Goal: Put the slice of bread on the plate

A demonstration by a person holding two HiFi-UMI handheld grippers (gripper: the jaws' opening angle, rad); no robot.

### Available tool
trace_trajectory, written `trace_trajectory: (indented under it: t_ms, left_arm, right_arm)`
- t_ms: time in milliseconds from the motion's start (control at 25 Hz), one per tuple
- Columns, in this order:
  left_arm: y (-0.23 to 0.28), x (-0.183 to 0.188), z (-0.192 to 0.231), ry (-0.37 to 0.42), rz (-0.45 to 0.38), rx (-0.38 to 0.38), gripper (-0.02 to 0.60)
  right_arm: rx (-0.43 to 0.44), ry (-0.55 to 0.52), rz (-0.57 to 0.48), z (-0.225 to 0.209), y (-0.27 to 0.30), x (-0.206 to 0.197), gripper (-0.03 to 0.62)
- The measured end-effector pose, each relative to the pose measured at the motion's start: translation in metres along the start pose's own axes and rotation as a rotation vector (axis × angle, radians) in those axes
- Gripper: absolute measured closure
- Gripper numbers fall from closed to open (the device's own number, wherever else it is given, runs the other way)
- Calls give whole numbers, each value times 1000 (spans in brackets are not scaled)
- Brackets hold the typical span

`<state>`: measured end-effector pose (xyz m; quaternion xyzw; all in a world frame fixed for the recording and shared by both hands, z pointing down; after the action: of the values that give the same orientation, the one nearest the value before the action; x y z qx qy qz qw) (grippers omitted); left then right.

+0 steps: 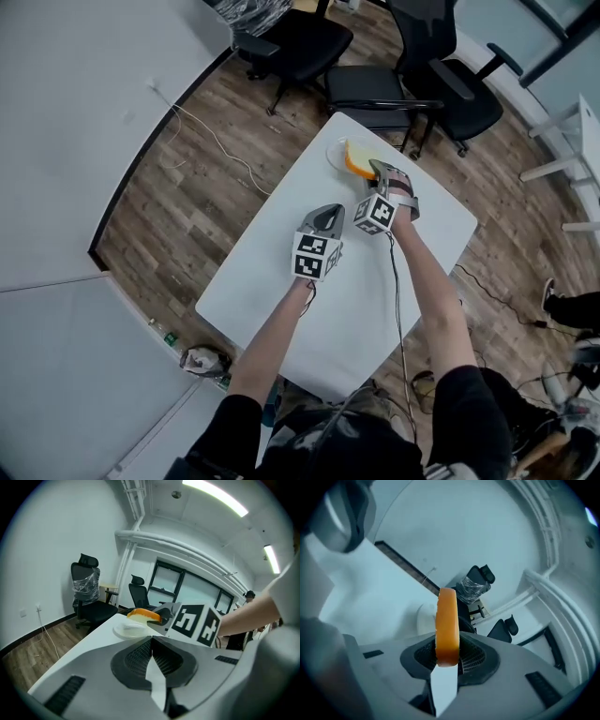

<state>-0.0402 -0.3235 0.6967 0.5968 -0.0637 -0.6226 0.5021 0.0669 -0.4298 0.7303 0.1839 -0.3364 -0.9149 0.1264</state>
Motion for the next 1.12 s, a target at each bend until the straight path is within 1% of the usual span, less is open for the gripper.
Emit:
trace_trajectory:
  t_ms: [80, 200, 320, 400, 480, 600, 640, 680, 720, 800, 960, 1000, 1120]
  left_arm:
    - [-1, -8, 6, -14, 8, -1, 574]
    - [-3, -21, 17, -27, 27, 7, 574]
    - [-2, -29, 24, -46, 42, 14, 574]
    - [0, -31, 25, -63, 43, 9, 574]
    - [2, -31, 23, -73, 41, 1, 574]
    - [4, -29, 16, -74, 42, -19, 574]
    - [4, -29, 14, -75, 43, -26, 574]
    - [4, -29, 13, -77, 44, -33, 574]
    - [4, -29, 12, -82, 46, -39, 574]
    - [5, -29, 12, -89, 54, -45, 574]
    - [1, -24, 8, -83, 50, -46, 574]
    - [-1, -23, 7, -83, 45, -44, 574]
    - [-9, -20, 4, -84, 28, -39, 574]
  right_arm:
    - [-36, -99, 48, 1, 22, 1, 502]
    - [-48, -152, 97, 5, 46, 0, 502]
    - [-10, -179, 100, 12, 59, 4, 502]
    - [43, -208, 91, 17, 60, 7, 495]
    - [98, -231, 80, 21, 55, 13, 435]
    - [150, -225, 75, 25, 54, 12, 425]
    - [182, -219, 79, 28, 57, 8, 402]
    - [220, -215, 83, 31, 59, 5, 324]
    - [259, -212, 83, 33, 58, 4, 281]
    - [310, -187, 76, 33, 51, 5, 266]
    - [320, -92, 71, 24, 33, -2, 267]
    - [324, -58, 67, 23, 24, -5, 277]
    - [313, 103, 24, 17, -7, -16, 485]
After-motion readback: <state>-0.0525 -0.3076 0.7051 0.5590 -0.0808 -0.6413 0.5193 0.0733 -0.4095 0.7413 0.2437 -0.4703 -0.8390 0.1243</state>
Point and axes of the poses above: the fingertips, and each gripper's own axes: y forward along the fingers, z to its left, x out of its top, the point moved 5 cm from there along -y, backward along the fingers, and after that the axes turned 15 degrees about z, right-handed, at the moved point
